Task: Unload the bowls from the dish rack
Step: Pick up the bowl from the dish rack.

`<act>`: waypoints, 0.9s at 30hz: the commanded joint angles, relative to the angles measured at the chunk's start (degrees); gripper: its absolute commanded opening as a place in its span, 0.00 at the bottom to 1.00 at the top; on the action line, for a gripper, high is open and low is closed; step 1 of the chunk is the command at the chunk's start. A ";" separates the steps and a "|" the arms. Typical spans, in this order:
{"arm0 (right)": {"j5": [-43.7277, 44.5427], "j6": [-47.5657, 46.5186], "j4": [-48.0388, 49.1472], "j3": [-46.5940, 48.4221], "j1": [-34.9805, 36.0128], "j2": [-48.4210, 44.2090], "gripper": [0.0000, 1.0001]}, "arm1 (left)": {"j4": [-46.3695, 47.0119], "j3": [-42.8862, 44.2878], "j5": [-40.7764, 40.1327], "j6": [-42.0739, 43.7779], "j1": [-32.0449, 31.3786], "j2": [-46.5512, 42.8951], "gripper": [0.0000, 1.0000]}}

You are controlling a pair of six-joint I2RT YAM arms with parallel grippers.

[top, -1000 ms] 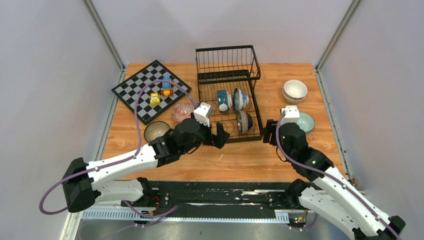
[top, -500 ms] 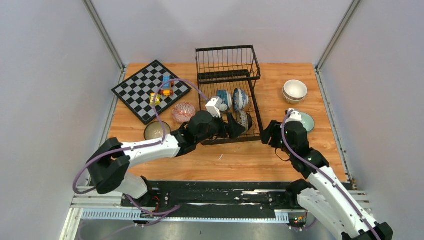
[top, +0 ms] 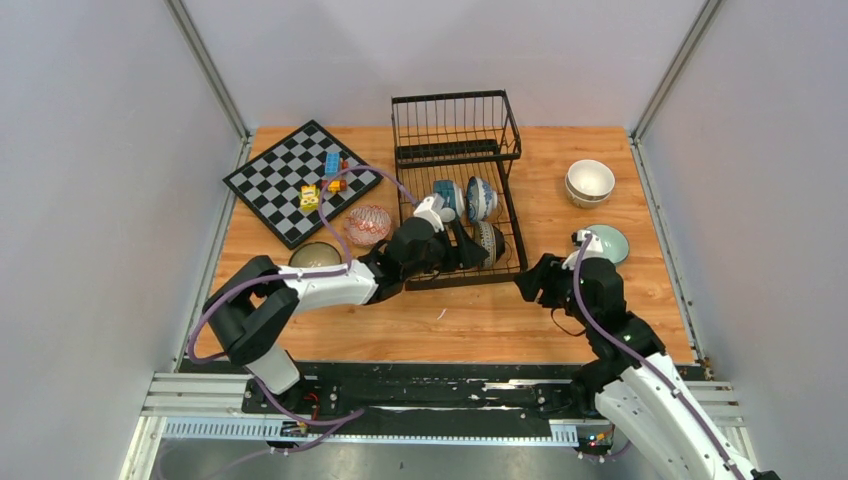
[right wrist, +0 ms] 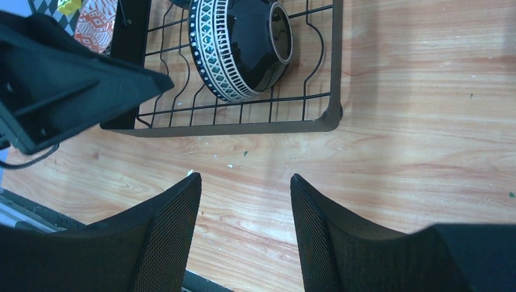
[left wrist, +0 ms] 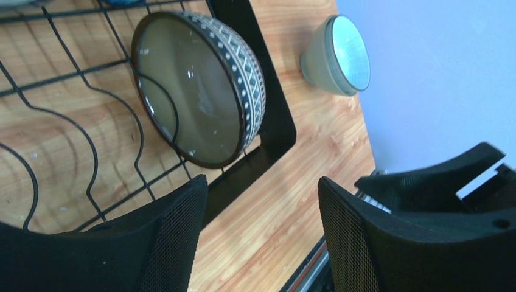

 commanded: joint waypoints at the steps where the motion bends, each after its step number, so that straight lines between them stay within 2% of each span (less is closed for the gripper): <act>1: -2.61 0.84 -1.34 -1.20 -0.81 -1.61 0.59 | 2.68 3.58 -0.07 0.02 0.97 2.01 0.68; 10: -4.73 2.65 -1.04 -2.28 -0.28 -2.72 0.58 | 2.32 7.25 1.58 -1.01 2.10 6.98 0.57; 22: -5.22 2.78 -1.52 -2.10 0.07 -3.32 0.57 | 3.41 9.34 5.19 0.64 3.52 10.28 0.56; 27: -5.07 2.48 -2.62 -1.59 0.15 -3.64 0.57 | 4.81 9.99 6.92 0.29 3.52 12.14 0.51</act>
